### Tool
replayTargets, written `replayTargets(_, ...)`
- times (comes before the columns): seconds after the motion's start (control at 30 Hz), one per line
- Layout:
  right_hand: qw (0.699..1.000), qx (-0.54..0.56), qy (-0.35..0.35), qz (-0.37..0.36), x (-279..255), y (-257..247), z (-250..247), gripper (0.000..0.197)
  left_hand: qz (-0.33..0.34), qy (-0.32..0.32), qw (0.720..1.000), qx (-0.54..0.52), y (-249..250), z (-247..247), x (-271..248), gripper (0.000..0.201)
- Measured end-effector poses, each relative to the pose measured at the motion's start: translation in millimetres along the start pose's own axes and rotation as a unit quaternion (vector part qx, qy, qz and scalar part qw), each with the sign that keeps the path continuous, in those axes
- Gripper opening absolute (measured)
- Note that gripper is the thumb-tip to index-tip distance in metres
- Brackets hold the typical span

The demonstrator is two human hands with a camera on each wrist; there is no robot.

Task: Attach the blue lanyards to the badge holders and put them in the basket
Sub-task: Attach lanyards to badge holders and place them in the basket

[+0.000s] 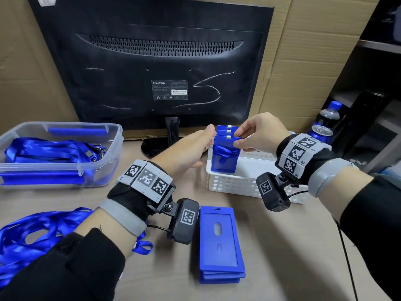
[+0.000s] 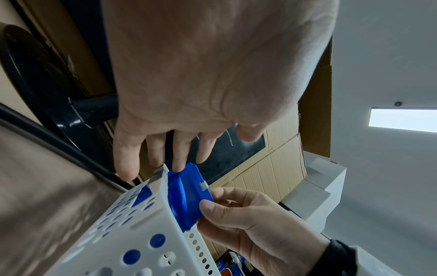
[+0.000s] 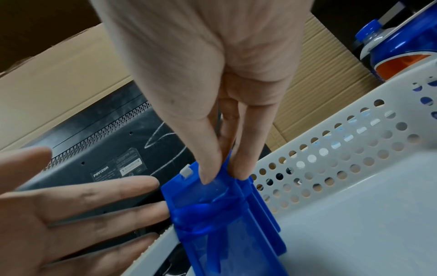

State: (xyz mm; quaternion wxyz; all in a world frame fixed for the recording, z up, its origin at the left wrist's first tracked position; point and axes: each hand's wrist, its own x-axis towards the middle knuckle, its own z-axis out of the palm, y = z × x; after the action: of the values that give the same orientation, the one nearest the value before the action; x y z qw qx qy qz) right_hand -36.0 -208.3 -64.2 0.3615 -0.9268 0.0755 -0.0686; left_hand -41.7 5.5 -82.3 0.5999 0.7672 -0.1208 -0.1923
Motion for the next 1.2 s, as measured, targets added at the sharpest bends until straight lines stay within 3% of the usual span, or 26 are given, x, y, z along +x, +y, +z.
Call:
replayTargets(0.33, 0.999, 0.016, 0.028, -0.016, -10.3, -7.1, -9.0, 0.028, -0.005, 0.000, 1.000, 0.016, 4.6, -3.6, -11.7, 0.050)
replayTargets(0.43, 0.994, 0.034, -0.099, -0.041, -30.5, -22.3, -11.2, 0.027, -0.007, 0.017, 1.000, 0.019, 8.7, -4.2, -22.8, 0.049)
replayTargets(0.57, 0.945, -0.063, -0.315, -0.053, -68.1, -39.2, 3.9, 0.025, -0.012, 0.032, 0.999, 0.030, 14.7, -8.5, -43.9, 0.052)
replayTargets(0.67, 0.912, -0.147, -0.378, -0.053, -89.1, -42.7, 28.5, 0.047, -0.010, 0.030, 0.999, 0.033, 19.0, -15.1, -62.7, 0.053)
replayTargets(0.77, 0.900, -0.232, -0.361, -0.073, -100.3, -42.7, 47.8, 0.060, -0.006, 0.039, 0.999, 0.028, 23.8, -21.0, -82.8, 0.053)
replayTargets(0.9, 0.899, -0.300, -0.305, -0.096, -104.2, -42.3, 54.8, 0.046, -0.015, 0.059, 0.998, 0.012, 25.2, -29.3, -106.9, 0.053)
replayTargets(1.0, 0.913, -0.287, -0.270, -0.104, -105.4, -45.4, 52.8, 0.043, -0.014, 0.063, 0.998, 0.020, 22.5, -38.0, -119.1, 0.053)
replayTargets(1.1, 0.924, -0.264, -0.252, -0.115, -106.3, -61.4, 42.7, 0.024, -0.009, 0.061, 0.997, 0.036, 18.9, -47.5, -128.4, 0.054)
replayTargets(1.2, 0.934, -0.209, -0.249, -0.149, -108.5, -90.9, 32.7, 0.024, 0.001, 0.018, 0.998, 0.063, 11.4, -59.2, -138.4, 0.064)
